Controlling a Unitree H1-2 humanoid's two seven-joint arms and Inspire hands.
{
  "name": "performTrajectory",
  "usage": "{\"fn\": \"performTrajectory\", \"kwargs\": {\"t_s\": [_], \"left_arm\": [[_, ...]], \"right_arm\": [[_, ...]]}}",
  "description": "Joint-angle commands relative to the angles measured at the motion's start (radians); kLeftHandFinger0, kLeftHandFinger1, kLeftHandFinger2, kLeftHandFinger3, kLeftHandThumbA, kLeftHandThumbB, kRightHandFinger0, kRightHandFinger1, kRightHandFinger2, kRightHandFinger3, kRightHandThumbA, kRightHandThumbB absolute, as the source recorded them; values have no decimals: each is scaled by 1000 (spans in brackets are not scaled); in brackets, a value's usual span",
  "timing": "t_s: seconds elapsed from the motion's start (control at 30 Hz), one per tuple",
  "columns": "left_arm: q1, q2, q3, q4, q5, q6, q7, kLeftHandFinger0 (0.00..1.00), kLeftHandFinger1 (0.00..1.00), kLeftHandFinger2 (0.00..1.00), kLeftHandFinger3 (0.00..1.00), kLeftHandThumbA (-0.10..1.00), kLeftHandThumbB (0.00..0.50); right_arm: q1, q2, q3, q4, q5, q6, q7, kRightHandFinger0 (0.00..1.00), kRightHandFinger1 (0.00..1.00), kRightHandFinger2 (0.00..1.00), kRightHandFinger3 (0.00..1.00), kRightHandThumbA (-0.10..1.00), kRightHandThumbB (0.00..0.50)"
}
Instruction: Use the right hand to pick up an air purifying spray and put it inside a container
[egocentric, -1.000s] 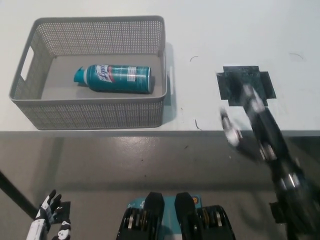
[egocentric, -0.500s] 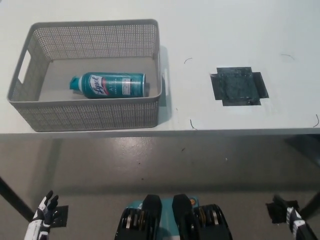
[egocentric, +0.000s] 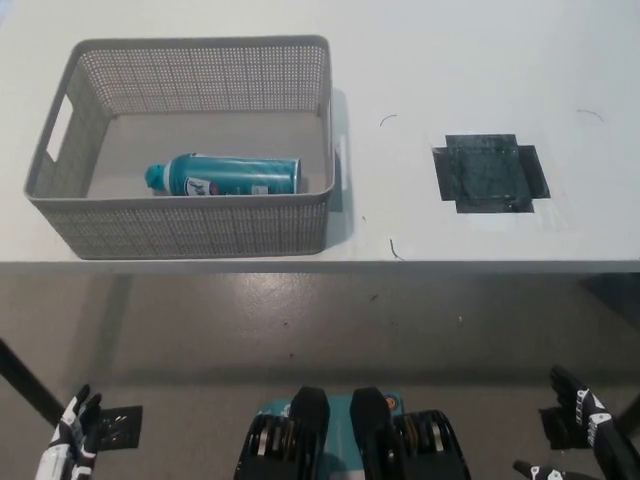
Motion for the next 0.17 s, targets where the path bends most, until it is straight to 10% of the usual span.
{"fn": "performTrajectory", "kwargs": {"t_s": [0.0, 0.13], "left_arm": [[4, 7, 5, -22, 6, -53, 24, 914, 1000, 1000, 1000, 883, 500], [9, 8, 4, -35, 17, -43, 25, 906, 1000, 1000, 1000, 891, 500]], "right_arm": [[2, -4, -11, -10, 21, -71, 22, 1000, 1000, 1000, 1000, 1000, 354], [4, -2, -12, -12, 29, -71, 29, 1000, 1000, 1000, 1000, 1000, 324]]}}
